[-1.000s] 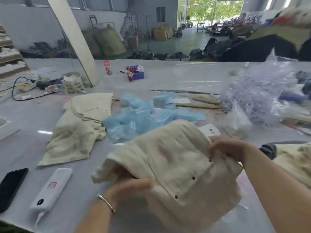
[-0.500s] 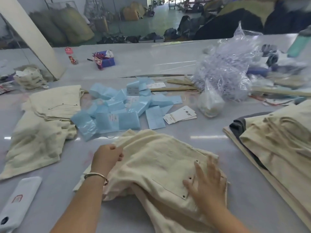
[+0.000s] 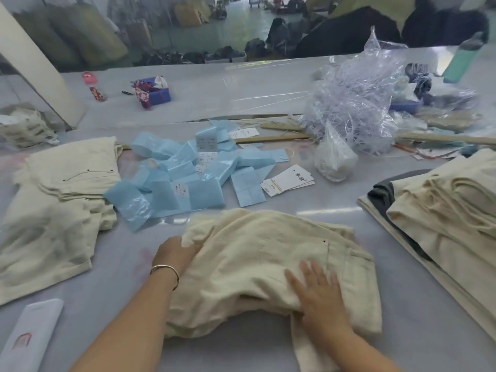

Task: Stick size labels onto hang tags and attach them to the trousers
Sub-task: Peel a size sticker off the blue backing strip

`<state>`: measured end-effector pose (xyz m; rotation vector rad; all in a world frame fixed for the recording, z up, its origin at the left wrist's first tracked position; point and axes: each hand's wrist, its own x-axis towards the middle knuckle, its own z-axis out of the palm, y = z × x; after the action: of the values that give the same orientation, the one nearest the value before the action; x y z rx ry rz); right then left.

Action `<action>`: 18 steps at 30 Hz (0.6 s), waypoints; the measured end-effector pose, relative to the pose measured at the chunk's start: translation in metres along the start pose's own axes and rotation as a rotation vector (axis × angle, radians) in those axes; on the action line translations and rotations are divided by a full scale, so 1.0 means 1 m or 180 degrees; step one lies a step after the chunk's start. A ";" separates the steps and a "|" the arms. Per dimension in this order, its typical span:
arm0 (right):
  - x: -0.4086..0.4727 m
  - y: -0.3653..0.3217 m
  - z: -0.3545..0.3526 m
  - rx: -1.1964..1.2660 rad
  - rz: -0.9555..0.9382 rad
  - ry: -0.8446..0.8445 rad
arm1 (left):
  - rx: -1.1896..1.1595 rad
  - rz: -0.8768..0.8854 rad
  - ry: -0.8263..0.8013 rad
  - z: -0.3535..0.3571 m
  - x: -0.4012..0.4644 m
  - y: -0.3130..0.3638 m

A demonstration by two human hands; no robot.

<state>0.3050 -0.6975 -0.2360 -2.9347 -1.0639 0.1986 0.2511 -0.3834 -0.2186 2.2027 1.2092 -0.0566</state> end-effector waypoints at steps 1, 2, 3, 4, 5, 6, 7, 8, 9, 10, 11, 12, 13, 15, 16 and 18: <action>0.008 0.006 -0.007 0.0067 0.0039 -0.0203 | -0.0133 0.0157 0.0157 -0.002 0.000 -0.004; 0.015 0.016 -0.008 0.0057 0.0035 -0.0176 | -0.0254 0.0247 0.0395 -0.005 0.000 -0.008; 0.017 0.025 -0.010 0.0132 -0.0008 0.0011 | -0.0411 0.0291 0.0638 -0.010 0.000 -0.013; 0.019 0.031 -0.014 0.0344 0.0008 0.0207 | -0.0598 0.0345 0.0865 -0.015 -0.001 -0.018; 0.022 0.036 -0.020 0.0492 -0.0039 0.0401 | -0.0760 0.0415 0.1060 -0.021 -0.001 -0.023; 0.023 0.038 -0.029 0.0626 -0.0198 0.0683 | -0.0865 0.0475 0.1220 -0.027 -0.003 -0.028; 0.023 0.037 -0.036 0.0713 -0.0377 0.0962 | -0.0922 0.0473 0.1336 -0.033 -0.005 -0.034; 0.022 0.035 -0.041 0.0671 -0.0579 0.1267 | -0.0932 0.0416 0.1409 -0.037 -0.006 -0.041; 0.021 0.032 -0.043 0.0584 -0.0768 0.1396 | -0.0878 0.0310 0.1419 -0.040 -0.007 -0.049; 0.017 0.025 -0.044 0.0525 -0.0930 0.1280 | -0.0711 0.0142 0.1361 -0.042 -0.008 -0.058; 0.015 0.018 -0.041 0.0506 -0.1079 0.1037 | -0.0422 -0.0100 0.1275 -0.042 -0.009 -0.065; 0.013 0.014 -0.034 0.0466 -0.1186 0.0575 | -0.0086 -0.0356 0.1195 -0.040 -0.011 -0.069; 0.011 0.014 -0.025 0.0466 -0.1182 0.0117 | 0.0162 -0.0534 0.1165 -0.036 -0.013 -0.070; 0.011 0.022 -0.011 0.0905 -0.0834 -0.0298 | 0.0312 -0.0445 0.1258 -0.025 -0.020 -0.060; 0.012 0.026 -0.011 0.1278 -0.0527 -0.0125 | 0.0352 -0.0143 0.1329 -0.017 -0.023 -0.051; 0.018 0.040 -0.008 0.1548 0.0065 0.0774 | 0.0486 0.0694 0.1299 0.006 -0.031 -0.031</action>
<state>0.3448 -0.7169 -0.2323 -2.4580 -0.8132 0.0813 0.2108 -0.3982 -0.2289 2.5501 1.1940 0.4213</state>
